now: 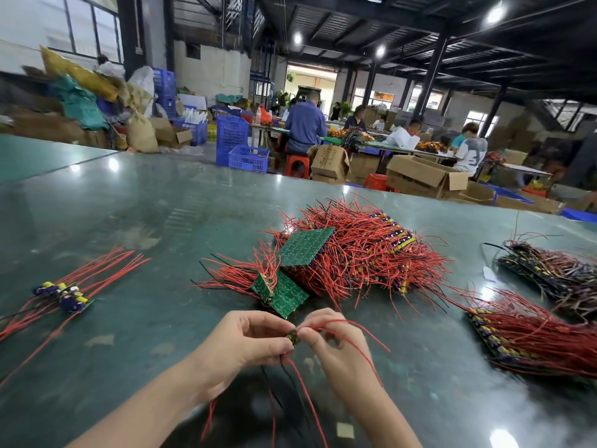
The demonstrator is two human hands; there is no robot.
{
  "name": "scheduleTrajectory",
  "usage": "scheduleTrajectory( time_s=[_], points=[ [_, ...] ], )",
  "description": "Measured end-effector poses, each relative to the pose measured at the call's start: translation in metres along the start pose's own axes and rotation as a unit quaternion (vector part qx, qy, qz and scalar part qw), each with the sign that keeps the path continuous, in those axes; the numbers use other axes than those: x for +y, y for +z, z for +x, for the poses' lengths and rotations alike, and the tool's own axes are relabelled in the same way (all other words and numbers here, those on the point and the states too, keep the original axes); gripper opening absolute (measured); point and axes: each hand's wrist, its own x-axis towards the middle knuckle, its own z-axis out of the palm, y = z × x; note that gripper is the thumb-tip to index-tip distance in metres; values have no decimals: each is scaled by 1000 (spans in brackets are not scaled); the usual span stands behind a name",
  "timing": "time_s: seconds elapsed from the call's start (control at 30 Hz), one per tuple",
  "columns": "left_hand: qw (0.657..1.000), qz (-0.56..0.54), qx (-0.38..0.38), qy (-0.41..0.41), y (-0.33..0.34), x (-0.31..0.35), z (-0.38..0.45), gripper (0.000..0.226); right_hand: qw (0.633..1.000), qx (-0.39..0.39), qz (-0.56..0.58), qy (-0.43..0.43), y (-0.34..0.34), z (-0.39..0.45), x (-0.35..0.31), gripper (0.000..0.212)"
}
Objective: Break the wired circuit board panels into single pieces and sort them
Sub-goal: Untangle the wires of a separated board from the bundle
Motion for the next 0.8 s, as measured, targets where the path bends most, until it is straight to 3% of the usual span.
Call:
scheduleTrajectory(
  time_s=[0.13, 0.3, 0.47, 0.63, 0.8],
  points=[
    [999, 43, -24, -4, -2, 3, -2, 20, 990, -83, 23, 115, -11, 2, -5, 26],
    [998, 38, -32, -27, 8, -1, -5, 18, 972, -27, 129, 194, -10, 1, -6, 19],
    [999, 29, 4, -38, 11, -1, -2, 13, 974, 22, 129, 184, -9, 3, -6, 10],
    [997, -1, -2, -71, 12, -3, 0, 8, 956, 25, 207, 206, -7, 1, -5, 17],
    [974, -107, -117, -160, 9, 4, -3, 17, 956, -31, 230, 181, -8, 3, 0, 16]
  ],
)
